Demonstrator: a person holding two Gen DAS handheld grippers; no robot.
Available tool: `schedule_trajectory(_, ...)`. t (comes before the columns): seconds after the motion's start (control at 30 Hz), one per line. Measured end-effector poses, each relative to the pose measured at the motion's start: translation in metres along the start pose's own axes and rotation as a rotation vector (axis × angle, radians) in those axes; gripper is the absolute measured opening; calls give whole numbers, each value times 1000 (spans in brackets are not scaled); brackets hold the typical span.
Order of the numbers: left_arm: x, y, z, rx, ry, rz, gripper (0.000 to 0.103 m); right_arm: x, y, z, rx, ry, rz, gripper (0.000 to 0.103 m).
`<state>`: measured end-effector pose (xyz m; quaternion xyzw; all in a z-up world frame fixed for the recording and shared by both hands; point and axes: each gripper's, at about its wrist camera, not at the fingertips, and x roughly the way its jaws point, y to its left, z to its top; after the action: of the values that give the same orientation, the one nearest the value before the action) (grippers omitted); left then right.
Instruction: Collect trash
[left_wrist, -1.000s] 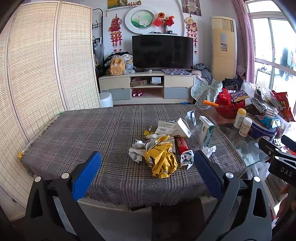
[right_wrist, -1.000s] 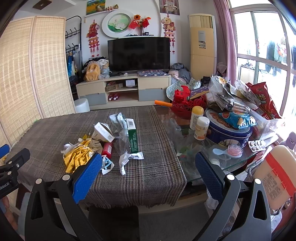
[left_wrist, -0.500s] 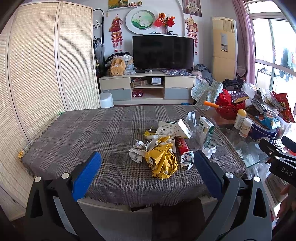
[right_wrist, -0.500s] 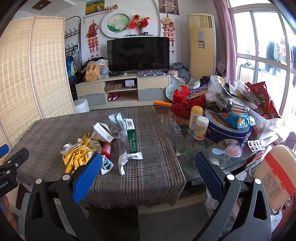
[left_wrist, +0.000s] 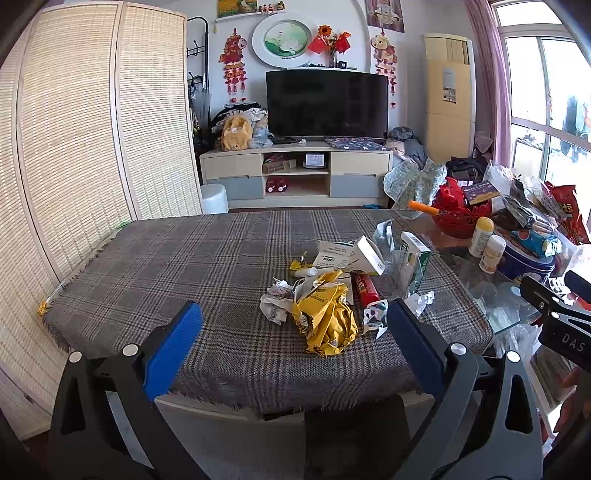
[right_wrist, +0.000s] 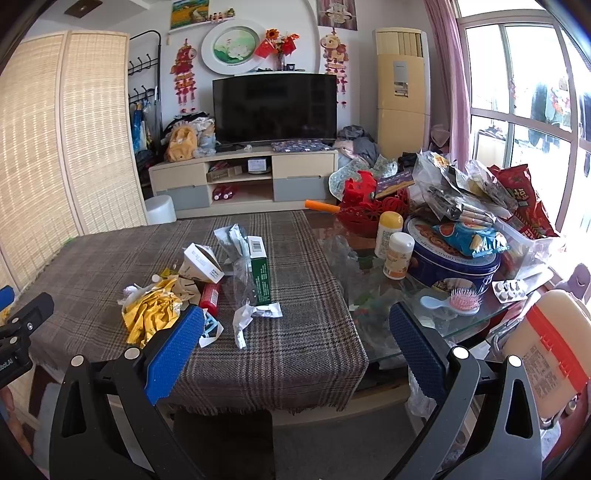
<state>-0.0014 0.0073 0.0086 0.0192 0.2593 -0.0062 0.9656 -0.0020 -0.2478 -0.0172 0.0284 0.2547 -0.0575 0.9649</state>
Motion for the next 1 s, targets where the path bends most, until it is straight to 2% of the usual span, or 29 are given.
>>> schedule_trajectory(0.33, 7, 4, -3, 0, 16, 9, 95, 4, 1, 0, -9, 3, -32, 100)
schedule_trajectory(0.63, 13, 5, -6, -3, 41, -4, 95, 20, 4, -3, -15, 18, -17, 100)
schedule_trajectory(0.73, 15, 7, -2, 12, 29, -8, 95, 30, 5, -1, 2, 45, -12, 100)
schedule_trajectory(0.8, 20, 6, 3, 38, 31, 19, 95, 39, 5, 3, 16, 66, -4, 100)
schedule_trajectory(0.9, 34, 9, 11, 36, 71, 1, 95, 57, 7, 13, 28, 117, 49, 100)
schedule_trajectory(1.0, 59, 12, 17, 29, 154, -27, 95, 74, 12, 21, 5, 159, 78, 100)
